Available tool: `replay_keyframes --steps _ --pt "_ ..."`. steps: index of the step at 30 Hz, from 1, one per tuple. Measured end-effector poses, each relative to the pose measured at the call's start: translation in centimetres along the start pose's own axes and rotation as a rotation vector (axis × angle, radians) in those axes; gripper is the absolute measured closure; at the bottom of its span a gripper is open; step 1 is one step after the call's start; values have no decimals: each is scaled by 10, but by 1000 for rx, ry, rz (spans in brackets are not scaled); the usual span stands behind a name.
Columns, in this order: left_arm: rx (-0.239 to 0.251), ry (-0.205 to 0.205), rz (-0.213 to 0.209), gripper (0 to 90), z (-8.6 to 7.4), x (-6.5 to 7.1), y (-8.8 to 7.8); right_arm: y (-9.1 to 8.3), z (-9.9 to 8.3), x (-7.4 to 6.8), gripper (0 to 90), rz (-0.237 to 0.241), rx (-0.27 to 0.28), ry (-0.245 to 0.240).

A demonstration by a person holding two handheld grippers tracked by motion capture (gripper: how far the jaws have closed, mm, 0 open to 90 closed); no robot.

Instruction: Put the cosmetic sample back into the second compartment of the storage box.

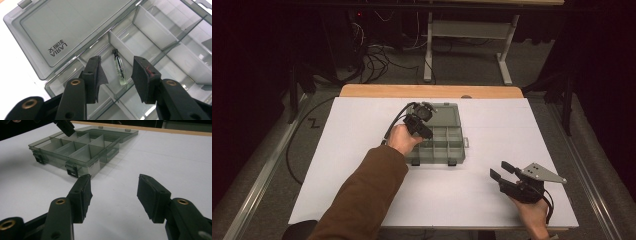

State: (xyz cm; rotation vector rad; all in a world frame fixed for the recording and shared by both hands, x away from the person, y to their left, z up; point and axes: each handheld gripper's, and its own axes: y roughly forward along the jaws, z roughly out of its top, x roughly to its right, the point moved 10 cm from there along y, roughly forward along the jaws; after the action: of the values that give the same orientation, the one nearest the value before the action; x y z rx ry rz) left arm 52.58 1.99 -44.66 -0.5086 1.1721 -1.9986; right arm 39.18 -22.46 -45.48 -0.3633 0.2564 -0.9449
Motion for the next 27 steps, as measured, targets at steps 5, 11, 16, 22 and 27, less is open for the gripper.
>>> replay_keyframes --steps 5,11,16,22,27 --pt "6 8 5 558 -1 0 -6 -1 1 0 459 -1 7 -3" --pt "27 7 11 549 -4 -1 -17 -2 1 0 459 -2 9 -2" --pt "33 6 15 542 -9 -4 -23 -2 1 0 459 -2 7 -2" --pt "35 -3 20 536 -16 -10 -27 -1 1 0 459 -3 7 0" --pt "32 -9 27 533 -21 -14 -28 -1 1 0 459 -2 8 0"
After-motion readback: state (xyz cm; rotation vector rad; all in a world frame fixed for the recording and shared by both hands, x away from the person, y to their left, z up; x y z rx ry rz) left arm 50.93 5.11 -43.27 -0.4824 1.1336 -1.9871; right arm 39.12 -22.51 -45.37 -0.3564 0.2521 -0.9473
